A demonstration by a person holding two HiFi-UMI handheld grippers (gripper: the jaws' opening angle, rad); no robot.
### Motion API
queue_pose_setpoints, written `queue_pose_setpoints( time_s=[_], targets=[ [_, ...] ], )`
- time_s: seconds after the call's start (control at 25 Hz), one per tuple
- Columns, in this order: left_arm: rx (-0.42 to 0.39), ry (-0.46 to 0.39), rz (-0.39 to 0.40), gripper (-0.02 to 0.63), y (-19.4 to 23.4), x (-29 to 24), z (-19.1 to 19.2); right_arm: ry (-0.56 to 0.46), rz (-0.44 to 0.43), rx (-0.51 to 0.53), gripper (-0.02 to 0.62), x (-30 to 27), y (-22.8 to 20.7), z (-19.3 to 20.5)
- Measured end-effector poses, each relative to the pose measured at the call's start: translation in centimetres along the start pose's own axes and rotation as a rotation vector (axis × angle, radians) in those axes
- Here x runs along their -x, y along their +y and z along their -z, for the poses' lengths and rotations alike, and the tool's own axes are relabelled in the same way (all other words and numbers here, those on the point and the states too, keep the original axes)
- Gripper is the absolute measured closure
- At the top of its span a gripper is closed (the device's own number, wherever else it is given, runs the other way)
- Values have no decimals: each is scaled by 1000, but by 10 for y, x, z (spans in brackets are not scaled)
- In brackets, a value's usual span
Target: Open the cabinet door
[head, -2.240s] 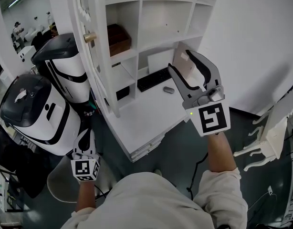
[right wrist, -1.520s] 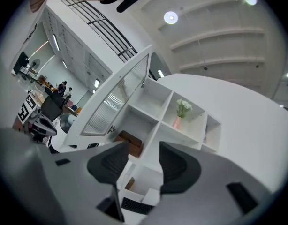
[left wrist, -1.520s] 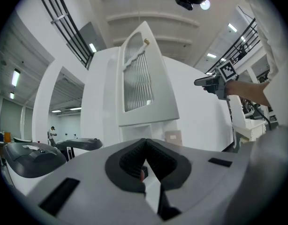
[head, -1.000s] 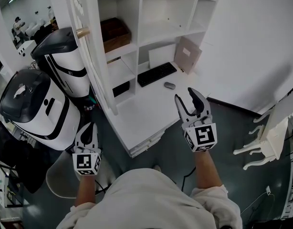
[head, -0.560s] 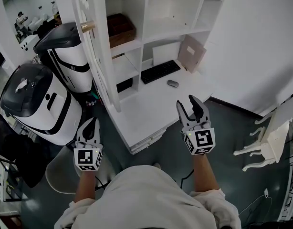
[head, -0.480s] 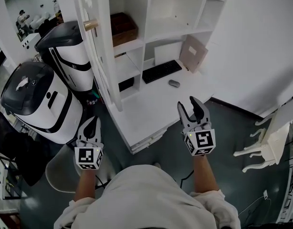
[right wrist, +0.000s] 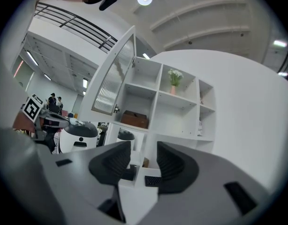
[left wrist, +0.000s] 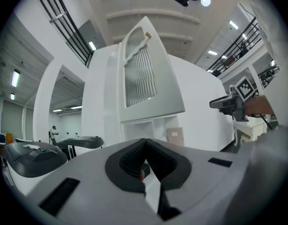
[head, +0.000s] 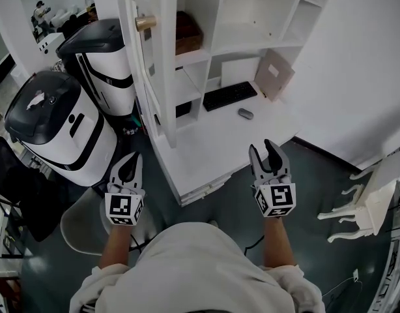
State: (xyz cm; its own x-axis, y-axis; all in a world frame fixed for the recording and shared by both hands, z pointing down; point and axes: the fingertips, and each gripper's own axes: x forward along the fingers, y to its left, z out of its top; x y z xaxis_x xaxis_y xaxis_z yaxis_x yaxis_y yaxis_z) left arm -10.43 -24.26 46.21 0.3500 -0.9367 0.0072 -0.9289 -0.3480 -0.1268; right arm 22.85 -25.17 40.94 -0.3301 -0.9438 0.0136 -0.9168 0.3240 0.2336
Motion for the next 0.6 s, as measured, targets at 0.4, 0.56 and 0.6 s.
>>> queue_pose_setpoints(
  time_s=[0.4, 0.56, 0.6],
  targets=[
    [-1, 11, -8, 607, 2, 0, 4, 20, 3, -16, 493, 2, 4, 17],
    [-4, 15, -11, 607, 2, 0, 4, 26, 5, -21, 542, 3, 5, 22],
    [-5, 15, -12, 607, 2, 0, 4, 25, 5, -20, 556, 3, 6, 23]
  ],
)
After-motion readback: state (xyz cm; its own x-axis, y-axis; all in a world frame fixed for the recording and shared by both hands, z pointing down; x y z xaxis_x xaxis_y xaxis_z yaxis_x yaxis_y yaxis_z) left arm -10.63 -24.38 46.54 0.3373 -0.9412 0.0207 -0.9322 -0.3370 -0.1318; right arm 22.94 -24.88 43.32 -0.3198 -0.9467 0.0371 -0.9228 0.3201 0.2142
